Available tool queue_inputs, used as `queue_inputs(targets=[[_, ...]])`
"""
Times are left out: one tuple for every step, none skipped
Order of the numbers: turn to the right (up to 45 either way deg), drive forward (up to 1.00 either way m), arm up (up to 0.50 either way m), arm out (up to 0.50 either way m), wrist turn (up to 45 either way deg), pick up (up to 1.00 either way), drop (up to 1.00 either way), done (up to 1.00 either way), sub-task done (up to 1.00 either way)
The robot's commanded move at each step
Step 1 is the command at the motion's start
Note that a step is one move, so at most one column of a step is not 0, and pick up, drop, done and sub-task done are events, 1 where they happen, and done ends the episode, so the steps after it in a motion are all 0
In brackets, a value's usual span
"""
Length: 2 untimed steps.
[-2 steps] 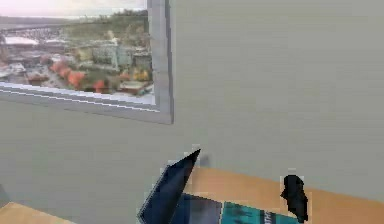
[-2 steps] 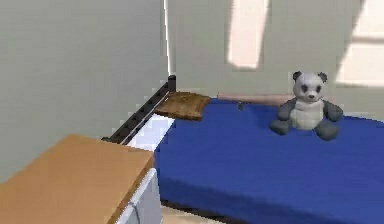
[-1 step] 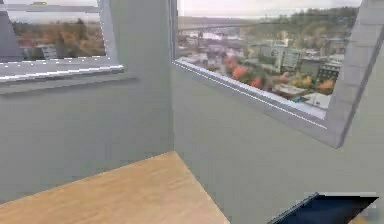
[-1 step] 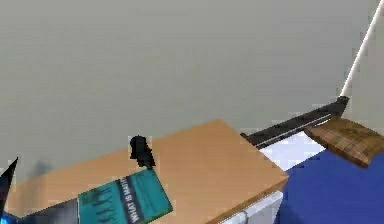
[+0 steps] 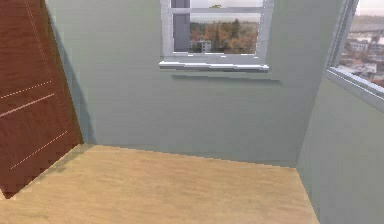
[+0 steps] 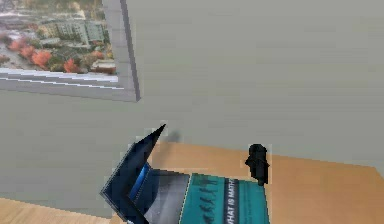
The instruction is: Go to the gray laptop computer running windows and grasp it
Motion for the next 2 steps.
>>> queue_inputs(targets=[[0.0,0.0,0.5,0.0,0.0,0.0,0.0,0.0,0.0],[0.0,0.0,0.38,0.0,0.0,0.0,0.0,0.0,0.0]])
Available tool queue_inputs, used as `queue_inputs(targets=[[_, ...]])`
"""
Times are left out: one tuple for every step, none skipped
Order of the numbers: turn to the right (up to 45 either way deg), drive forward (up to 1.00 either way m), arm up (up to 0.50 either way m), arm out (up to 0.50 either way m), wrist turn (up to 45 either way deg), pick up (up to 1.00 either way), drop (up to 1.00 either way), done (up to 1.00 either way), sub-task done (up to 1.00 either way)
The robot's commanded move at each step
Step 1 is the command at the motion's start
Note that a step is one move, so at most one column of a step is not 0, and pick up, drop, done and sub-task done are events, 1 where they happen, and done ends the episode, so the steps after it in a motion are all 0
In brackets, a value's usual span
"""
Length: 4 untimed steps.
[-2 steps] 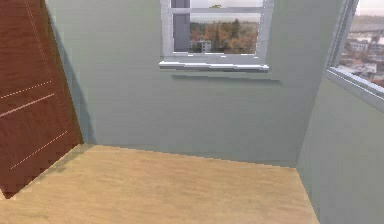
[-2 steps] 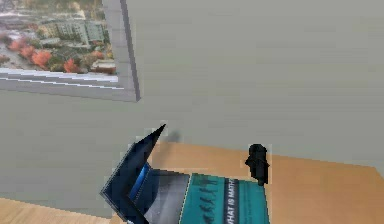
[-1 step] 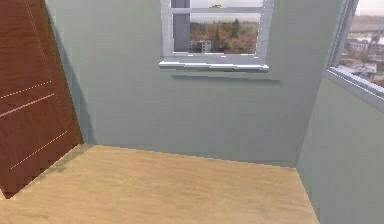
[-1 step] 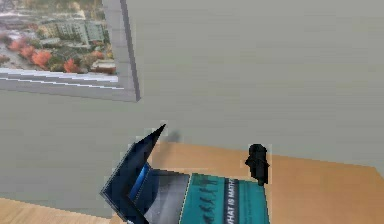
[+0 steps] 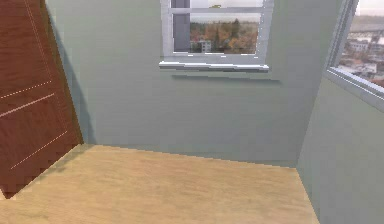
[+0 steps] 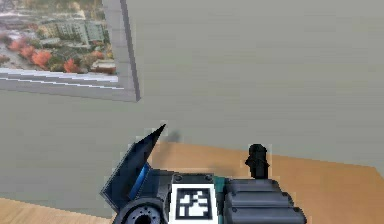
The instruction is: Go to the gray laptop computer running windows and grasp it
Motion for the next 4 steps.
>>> queue_inputs(targets=[[0.0,0.0,0.0,0.0,45.0,0.0,0.0,0.0,0.0],[0.0,0.0,0.0,0.0,45.0,0.0,0.0,0.0,0.0],[0.0,0.0,0.0,0.0,45.0,0.0,0.0,0.0,0.0],[0.0,0.0,0.0,0.0,30.0,0.0,0.0,0.0,0.0]])
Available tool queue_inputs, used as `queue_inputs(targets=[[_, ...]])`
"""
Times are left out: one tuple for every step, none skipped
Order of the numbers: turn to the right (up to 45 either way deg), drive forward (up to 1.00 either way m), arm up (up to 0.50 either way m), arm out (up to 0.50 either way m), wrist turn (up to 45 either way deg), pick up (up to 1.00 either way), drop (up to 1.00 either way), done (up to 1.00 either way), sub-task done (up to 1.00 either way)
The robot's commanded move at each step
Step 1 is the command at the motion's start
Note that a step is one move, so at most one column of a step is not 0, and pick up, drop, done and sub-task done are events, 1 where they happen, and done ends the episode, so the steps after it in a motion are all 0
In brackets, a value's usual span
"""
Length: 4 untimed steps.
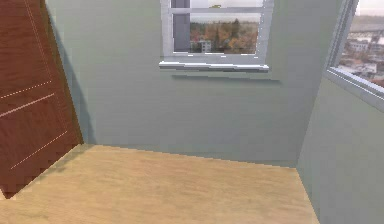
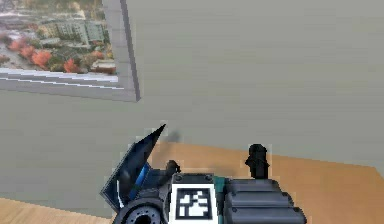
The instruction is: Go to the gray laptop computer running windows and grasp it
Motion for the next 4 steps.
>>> queue_inputs(targets=[[0.0,0.0,-0.22,0.0,0.0,0.0,0.0,0.0,0.0],[0.0,0.0,0.0,0.0,0.0,1.0,0.0,0.0,0.0],[0.0,0.0,0.1,0.0,0.0,0.0,0.0,0.0,0.0],[0.0,0.0,0.0,0.0,0.0,0.0,0.0,1.0,0.0]])
